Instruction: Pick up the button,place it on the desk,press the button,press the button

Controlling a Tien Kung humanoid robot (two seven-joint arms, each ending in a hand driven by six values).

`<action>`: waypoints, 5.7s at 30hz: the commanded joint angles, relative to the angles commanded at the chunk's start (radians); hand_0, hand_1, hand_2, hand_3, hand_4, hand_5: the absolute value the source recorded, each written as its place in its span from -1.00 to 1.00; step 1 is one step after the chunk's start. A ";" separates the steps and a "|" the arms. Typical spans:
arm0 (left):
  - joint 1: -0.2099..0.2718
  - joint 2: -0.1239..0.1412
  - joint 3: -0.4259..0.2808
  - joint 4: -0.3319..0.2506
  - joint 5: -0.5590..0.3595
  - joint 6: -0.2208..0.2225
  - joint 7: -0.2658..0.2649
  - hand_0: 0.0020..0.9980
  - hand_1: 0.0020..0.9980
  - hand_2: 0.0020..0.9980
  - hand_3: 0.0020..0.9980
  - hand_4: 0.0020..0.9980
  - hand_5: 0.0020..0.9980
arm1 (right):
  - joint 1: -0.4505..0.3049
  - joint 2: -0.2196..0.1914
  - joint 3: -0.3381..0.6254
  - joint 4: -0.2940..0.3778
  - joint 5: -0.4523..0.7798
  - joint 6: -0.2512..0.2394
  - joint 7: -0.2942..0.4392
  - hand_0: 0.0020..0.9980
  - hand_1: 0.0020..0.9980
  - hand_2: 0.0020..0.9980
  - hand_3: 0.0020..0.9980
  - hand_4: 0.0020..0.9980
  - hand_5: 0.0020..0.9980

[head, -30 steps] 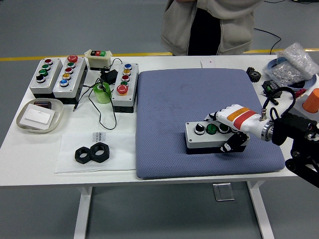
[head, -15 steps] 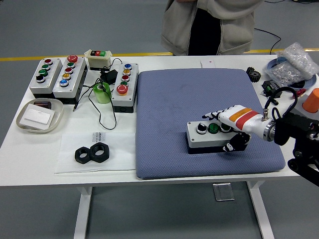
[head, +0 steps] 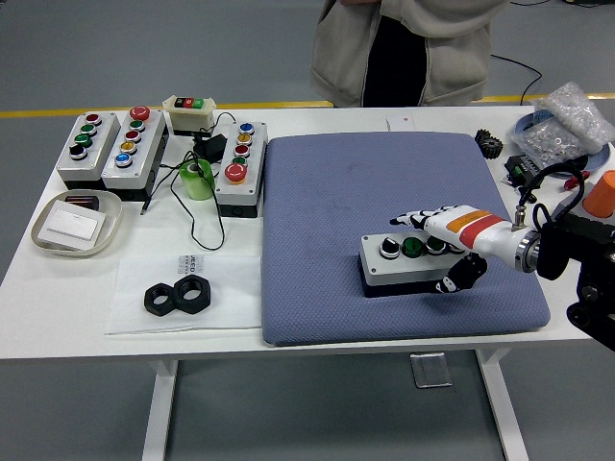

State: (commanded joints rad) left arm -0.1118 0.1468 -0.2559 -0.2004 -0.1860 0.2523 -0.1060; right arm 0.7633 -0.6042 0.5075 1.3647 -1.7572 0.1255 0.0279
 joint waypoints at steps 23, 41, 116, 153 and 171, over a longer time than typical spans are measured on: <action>-0.007 0.002 0.017 0.000 -0.021 -0.003 -0.009 0.46 0.66 0.76 0.67 0.28 1.00 | -0.172 -0.148 0.280 0.276 0.030 -0.226 -0.213 -0.42 -0.76 -0.47 0.70 0.01 -1.00; -0.007 0.002 0.016 0.000 -0.019 -0.004 -0.008 0.46 0.66 0.76 0.66 0.28 1.00 | -0.278 -0.187 0.273 0.290 -0.024 -0.057 -0.214 -0.43 -0.85 -0.59 0.59 -0.07 -1.00; -0.005 0.000 0.009 0.001 -0.010 -0.003 -0.004 0.46 0.66 0.76 0.66 0.28 1.00 | -0.274 -0.178 0.284 0.336 -0.018 0.004 -0.249 -0.42 -0.85 -0.59 0.58 -0.07 -1.00; -0.005 0.000 0.005 0.001 -0.003 -0.003 -0.002 0.47 0.66 0.76 0.66 0.28 1.00 | -0.265 -0.169 0.258 0.348 -0.018 -0.008 -0.249 -0.42 -0.85 -0.59 0.58 -0.06 -1.00; -0.005 0.000 0.005 0.000 -0.004 -0.003 -0.003 0.46 0.66 0.76 0.66 0.28 1.00 | -0.229 -0.119 0.212 0.329 -0.018 -0.004 -0.251 -0.42 -0.85 -0.59 0.58 -0.06 -1.00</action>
State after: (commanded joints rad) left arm -0.1166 0.1465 -0.2505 -0.2009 -0.1905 0.2491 -0.1086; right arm 0.5340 -0.7231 0.7197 1.6939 -1.7750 0.1213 -0.2229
